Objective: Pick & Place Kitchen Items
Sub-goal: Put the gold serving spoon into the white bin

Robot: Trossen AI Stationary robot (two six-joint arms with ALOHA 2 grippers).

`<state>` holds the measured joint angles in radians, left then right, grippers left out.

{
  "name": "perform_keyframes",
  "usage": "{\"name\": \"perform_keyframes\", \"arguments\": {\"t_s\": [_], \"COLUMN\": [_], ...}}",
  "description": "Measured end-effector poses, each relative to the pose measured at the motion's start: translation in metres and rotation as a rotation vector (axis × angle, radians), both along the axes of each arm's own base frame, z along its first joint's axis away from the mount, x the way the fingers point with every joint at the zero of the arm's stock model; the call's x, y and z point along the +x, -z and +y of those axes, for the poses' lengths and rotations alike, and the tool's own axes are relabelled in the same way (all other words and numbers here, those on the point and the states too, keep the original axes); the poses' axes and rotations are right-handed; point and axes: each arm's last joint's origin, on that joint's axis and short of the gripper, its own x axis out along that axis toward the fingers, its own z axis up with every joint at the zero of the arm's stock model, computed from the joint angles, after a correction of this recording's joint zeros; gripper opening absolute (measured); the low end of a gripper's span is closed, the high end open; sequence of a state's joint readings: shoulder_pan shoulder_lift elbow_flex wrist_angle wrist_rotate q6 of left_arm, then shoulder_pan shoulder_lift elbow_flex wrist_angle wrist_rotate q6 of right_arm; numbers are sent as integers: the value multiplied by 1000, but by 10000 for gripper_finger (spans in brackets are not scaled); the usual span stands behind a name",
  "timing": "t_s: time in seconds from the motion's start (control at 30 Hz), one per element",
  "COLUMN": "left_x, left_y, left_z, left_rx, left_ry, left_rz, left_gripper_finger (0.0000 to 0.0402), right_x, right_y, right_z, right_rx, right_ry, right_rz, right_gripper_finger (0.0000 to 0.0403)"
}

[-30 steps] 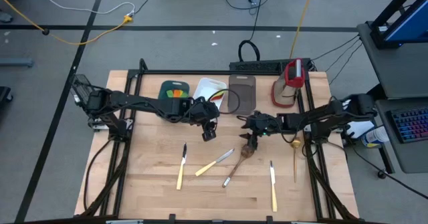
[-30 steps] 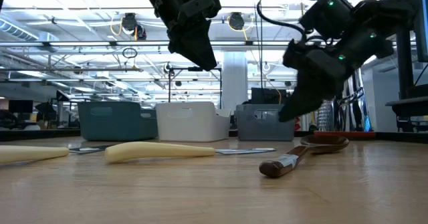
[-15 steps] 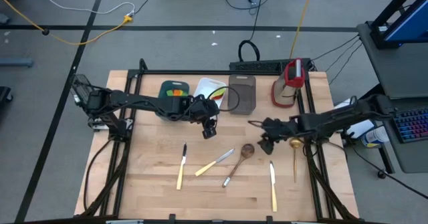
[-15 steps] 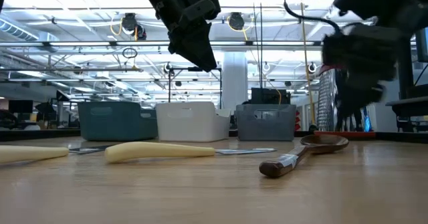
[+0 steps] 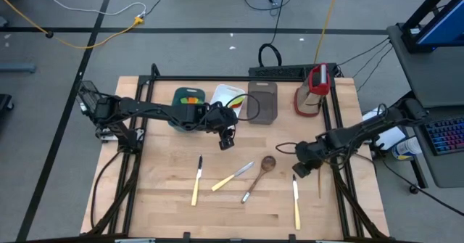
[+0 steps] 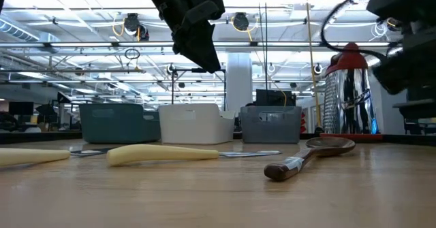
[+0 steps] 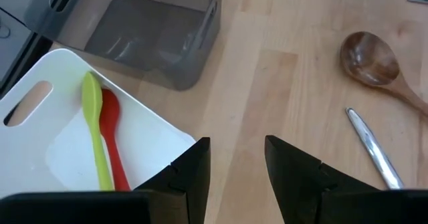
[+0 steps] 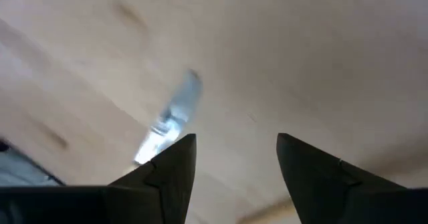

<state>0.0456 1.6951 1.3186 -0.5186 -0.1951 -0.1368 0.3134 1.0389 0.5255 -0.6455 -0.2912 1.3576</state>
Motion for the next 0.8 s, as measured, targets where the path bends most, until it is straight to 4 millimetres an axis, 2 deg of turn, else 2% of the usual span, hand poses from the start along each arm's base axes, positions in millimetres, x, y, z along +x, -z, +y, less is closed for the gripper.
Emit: {"name": "perform_keyframes", "arguments": {"t_s": [0.2,0.37,0.63,0.8], "left_x": [0,0,0,0], "left_y": [0,-1,-1,-1], "left_z": [1,1,1,1], "left_rx": [22,37,37,36], "left_ry": [3,6,6,5], "left_rz": [-1,0,-1,0], "left_gripper_finger": [147,147,147,147], "right_x": [-19,-29,-28,-32], "right_y": [4,5,9,23], "right_z": [2,1,0,-1], "right_rx": [-30,-73,-187,-168], "right_ry": [164,260,335,369], "right_rz": [249,377,341,376], "right_gripper_finger": [201,201,201,201]}}
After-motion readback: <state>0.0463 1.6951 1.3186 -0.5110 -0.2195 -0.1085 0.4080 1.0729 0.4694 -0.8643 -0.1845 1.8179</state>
